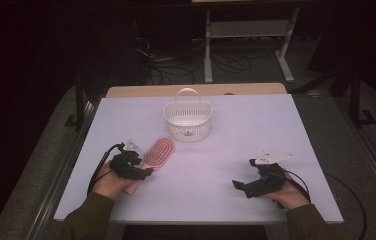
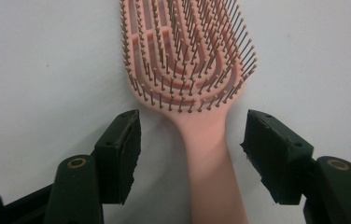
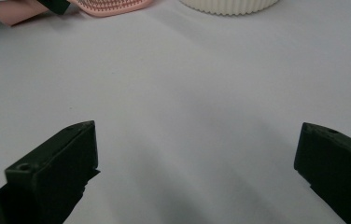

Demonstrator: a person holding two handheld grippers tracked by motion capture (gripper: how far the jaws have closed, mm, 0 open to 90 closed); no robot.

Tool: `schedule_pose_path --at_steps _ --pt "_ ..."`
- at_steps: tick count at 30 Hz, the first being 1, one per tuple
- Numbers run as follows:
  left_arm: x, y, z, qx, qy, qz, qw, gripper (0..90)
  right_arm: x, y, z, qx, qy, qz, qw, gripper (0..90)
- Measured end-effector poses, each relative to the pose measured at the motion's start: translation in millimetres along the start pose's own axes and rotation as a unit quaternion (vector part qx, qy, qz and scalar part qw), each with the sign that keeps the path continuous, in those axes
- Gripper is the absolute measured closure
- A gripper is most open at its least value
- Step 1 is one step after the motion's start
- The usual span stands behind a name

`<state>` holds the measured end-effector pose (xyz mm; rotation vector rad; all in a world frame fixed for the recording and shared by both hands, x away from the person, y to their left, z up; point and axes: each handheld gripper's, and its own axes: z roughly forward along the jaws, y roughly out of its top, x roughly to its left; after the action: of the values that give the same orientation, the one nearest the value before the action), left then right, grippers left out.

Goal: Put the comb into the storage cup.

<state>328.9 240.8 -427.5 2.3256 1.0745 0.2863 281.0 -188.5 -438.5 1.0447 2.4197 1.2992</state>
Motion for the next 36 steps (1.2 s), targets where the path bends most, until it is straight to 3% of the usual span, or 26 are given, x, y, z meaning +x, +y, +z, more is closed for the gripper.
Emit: schedule_pose_path --at_steps 13,36 --pt "-1.0 1.9 5.6 0.023 0.007 0.008 0.9997 49.9 0.0 0.0 0.0 0.000 0.001 0.001 1.0000 0.0" --pt "-1.9 3.4 5.6 0.030 0.019 0.003 0.9994 63.1 0.2 0.3 0.2 -0.001 0.001 0.002 1.0000 0.0"
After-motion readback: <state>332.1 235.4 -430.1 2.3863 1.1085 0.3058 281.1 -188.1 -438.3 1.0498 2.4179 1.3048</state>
